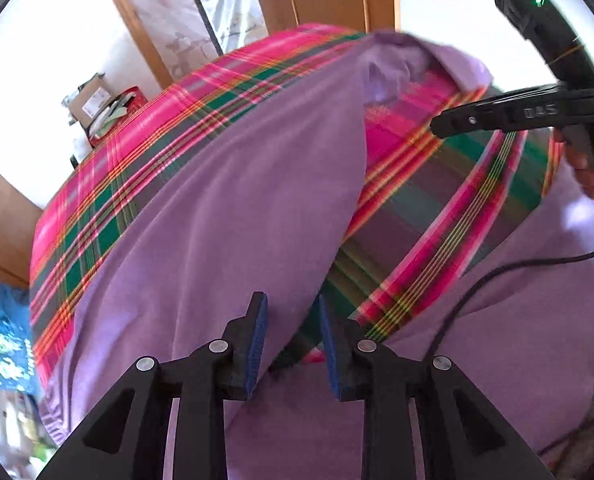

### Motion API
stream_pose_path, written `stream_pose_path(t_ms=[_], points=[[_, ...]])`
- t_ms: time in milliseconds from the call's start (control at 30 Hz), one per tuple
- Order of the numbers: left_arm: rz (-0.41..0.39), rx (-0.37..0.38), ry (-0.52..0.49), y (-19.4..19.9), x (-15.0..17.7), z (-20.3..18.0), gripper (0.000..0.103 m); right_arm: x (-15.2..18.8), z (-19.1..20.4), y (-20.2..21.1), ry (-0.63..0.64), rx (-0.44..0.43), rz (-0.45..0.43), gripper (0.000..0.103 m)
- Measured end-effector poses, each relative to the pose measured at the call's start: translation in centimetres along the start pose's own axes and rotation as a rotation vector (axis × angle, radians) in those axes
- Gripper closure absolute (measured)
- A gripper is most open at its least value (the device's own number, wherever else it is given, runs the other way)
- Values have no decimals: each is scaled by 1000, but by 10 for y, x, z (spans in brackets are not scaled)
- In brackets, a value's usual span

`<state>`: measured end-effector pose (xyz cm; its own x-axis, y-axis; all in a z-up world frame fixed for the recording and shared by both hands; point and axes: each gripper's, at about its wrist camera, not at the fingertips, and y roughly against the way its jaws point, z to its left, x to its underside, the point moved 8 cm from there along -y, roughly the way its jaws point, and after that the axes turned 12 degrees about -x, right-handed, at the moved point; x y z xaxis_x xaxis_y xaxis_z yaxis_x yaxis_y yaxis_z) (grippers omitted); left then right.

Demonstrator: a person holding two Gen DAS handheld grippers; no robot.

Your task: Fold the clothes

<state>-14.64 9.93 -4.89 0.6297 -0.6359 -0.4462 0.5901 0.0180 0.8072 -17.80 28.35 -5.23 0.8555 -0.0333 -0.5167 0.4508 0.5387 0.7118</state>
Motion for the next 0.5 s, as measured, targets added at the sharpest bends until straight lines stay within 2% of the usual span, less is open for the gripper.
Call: stream_pose_path(t_ms=[67,300,400,500], points=[[2,-31,-12,-6,0,-2,76,4,7,-6,-15,-31,-4,75],[-3,-22,-29,-5,3,-9,75,13,29,-27,-71,-134,-27,70],[-17,-12,-41,-1,5,-13,74,16,32,-32,-62,-136,-19,70],[-51,-32,-80,2,7,-19,68,15,33,-31,-55,-130,-35,70]])
